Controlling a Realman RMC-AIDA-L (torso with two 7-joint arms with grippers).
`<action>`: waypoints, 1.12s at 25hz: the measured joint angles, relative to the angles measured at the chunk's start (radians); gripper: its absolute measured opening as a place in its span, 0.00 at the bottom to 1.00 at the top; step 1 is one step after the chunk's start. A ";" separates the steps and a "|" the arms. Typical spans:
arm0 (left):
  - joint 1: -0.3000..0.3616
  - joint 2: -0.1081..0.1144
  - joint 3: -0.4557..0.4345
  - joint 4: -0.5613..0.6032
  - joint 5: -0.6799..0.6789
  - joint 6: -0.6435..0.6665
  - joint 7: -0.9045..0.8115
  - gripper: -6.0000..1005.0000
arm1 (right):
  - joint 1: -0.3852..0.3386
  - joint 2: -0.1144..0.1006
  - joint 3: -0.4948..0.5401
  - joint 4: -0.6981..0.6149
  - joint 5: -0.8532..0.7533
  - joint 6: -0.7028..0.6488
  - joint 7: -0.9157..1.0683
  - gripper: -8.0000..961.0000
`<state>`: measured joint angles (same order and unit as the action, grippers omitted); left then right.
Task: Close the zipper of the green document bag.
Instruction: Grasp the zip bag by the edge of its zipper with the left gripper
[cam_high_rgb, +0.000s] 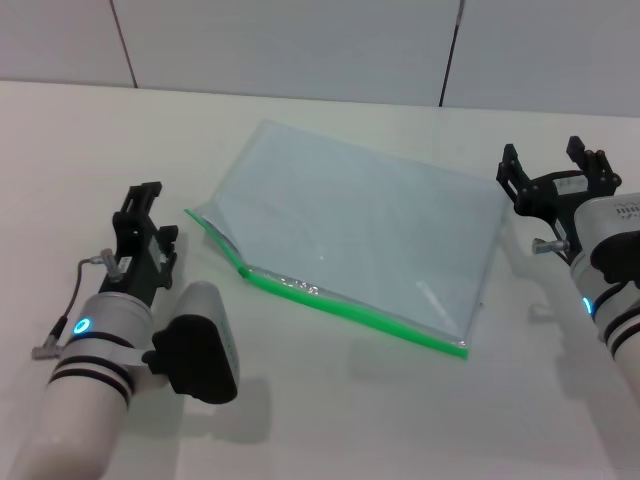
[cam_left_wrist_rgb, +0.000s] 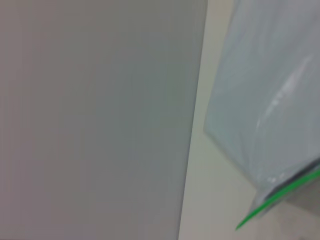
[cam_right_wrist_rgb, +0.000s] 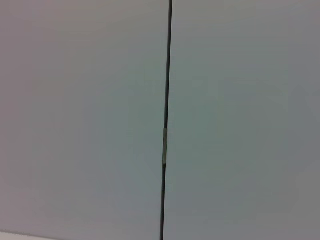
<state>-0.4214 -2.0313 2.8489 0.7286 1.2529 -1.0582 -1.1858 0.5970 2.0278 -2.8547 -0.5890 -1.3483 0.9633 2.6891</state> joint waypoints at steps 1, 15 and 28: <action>-0.003 -0.001 0.000 -0.007 -0.010 -0.002 -0.005 0.68 | 0.000 0.000 0.000 0.000 0.000 0.000 0.000 0.83; -0.057 -0.007 0.007 -0.086 -0.086 0.018 -0.022 0.68 | 0.005 0.001 0.000 0.000 0.000 0.000 0.000 0.83; -0.097 -0.009 0.007 -0.106 -0.093 0.094 -0.018 0.67 | 0.007 0.002 0.000 -0.004 0.000 0.000 0.000 0.83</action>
<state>-0.5180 -2.0401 2.8563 0.6224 1.1596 -0.9645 -1.2037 0.6036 2.0294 -2.8547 -0.5934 -1.3483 0.9633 2.6891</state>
